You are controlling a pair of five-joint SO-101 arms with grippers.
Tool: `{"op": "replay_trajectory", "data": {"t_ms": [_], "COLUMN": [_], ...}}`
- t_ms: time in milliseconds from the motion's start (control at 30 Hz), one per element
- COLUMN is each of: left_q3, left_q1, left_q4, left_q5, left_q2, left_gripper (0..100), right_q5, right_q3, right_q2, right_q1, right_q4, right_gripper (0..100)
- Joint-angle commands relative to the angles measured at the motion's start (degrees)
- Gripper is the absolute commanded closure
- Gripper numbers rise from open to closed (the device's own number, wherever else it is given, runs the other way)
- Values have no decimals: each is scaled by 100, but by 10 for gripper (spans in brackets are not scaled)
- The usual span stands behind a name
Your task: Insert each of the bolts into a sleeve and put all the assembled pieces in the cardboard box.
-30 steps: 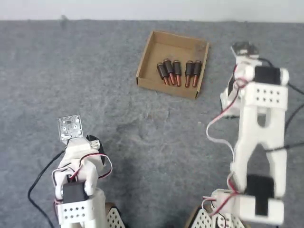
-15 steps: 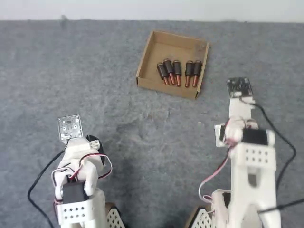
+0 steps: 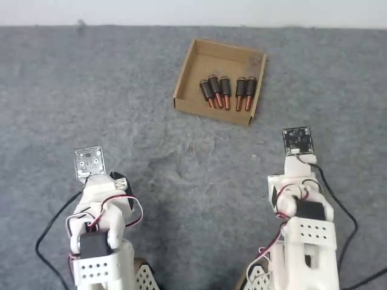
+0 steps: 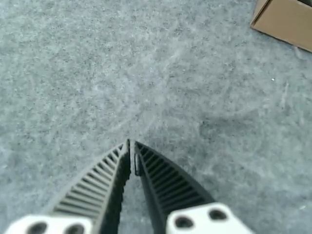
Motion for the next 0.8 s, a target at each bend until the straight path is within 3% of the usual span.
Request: {"op": "replay_trajectory", "data": {"t_ms": [0, 233, 400, 533, 767], "left_q3": [-31, -31, -31, -31, -31], "left_q1": [18, 18, 18, 18, 18], "left_q4": [26, 26, 26, 26, 26], "left_q5": [-44, -44, -44, -44, -44], "left_q2": [-114, -114, -114, -114, -114], "left_gripper": [989, 989, 989, 989, 989], "right_q5": [53, 53, 18, -484, -598], "right_q3": [316, 132, -844, -1433, -1855], "right_q2": [-171, -233, -233, -233, -242], "right_q1": [48, 75, 66, 48, 66], "right_q4": [-1051, -1798, -725, 303, 1165], "right_gripper": [992, 992, 992, 992, 992]}}
